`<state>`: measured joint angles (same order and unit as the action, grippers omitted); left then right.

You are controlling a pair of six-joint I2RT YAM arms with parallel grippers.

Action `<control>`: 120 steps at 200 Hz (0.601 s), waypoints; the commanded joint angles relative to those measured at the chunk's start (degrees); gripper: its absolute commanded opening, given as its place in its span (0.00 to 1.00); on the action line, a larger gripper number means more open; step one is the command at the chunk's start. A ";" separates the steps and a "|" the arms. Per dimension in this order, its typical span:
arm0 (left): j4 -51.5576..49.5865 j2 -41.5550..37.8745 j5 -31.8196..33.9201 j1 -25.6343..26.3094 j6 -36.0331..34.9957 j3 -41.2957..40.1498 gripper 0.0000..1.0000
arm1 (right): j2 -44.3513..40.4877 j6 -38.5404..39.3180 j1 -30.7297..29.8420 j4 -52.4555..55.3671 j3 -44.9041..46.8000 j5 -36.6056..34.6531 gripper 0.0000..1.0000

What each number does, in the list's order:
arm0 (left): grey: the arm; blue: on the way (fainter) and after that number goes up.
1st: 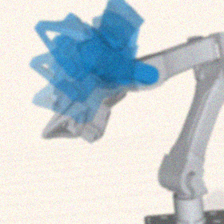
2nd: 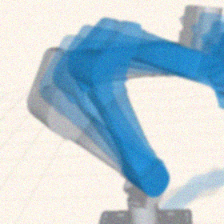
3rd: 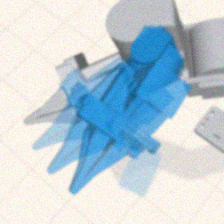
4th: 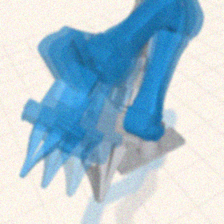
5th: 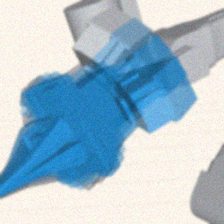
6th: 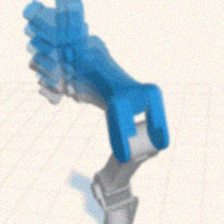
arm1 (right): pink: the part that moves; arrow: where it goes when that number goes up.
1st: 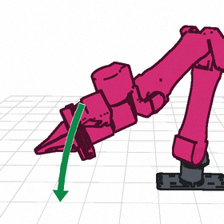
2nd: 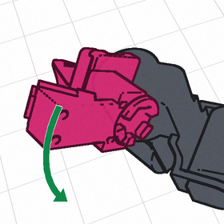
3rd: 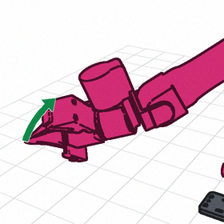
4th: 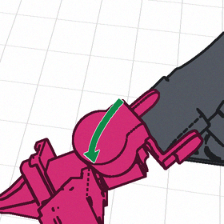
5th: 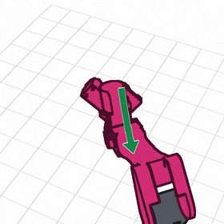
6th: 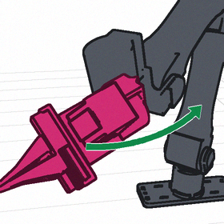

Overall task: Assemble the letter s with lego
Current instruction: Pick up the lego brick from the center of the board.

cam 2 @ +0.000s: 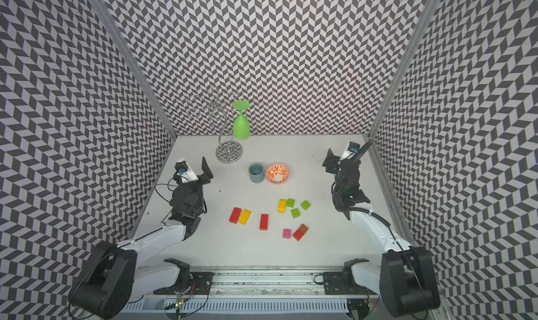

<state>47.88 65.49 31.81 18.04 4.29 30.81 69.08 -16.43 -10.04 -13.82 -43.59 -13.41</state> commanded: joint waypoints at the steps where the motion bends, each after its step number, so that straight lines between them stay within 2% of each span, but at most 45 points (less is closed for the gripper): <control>1: -32.47 -3.99 0.23 1.17 12.58 13.26 0.67 | -0.59 -5.20 -1.49 16.36 -5.87 7.83 0.90; 13: -43.57 -4.90 -4.62 1.76 13.33 20.51 0.57 | -0.78 -5.72 -3.09 20.72 -8.53 6.82 0.92; 31: -58.16 -6.35 -10.09 2.85 12.42 28.66 0.56 | -2.82 -5.55 -6.27 24.68 -10.98 1.88 0.92; 45: -68.25 -7.61 -11.35 3.90 11.77 32.71 0.57 | -6.21 -7.31 -7.49 24.37 -9.99 -1.93 0.90; 64: -79.40 -7.99 -13.63 4.43 12.21 36.39 0.59 | -9.84 -7.87 -7.61 23.77 -8.54 1.27 0.90; 88: -88.84 -5.67 -20.78 5.91 15.80 36.71 0.61 | -8.33 -6.95 -7.55 30.05 -11.42 7.72 0.90; 101: -90.46 -4.02 -24.17 9.22 18.01 34.71 0.61 | -7.21 -6.31 -7.56 32.72 -12.04 10.89 0.90; 120: -90.53 -1.52 -25.30 17.35 24.20 31.62 0.60 | -6.50 -6.08 -7.57 36.58 -11.89 13.52 0.90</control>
<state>-32.82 60.97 13.08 27.64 20.97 66.08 61.30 -22.50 -17.56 15.66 -54.92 -5.45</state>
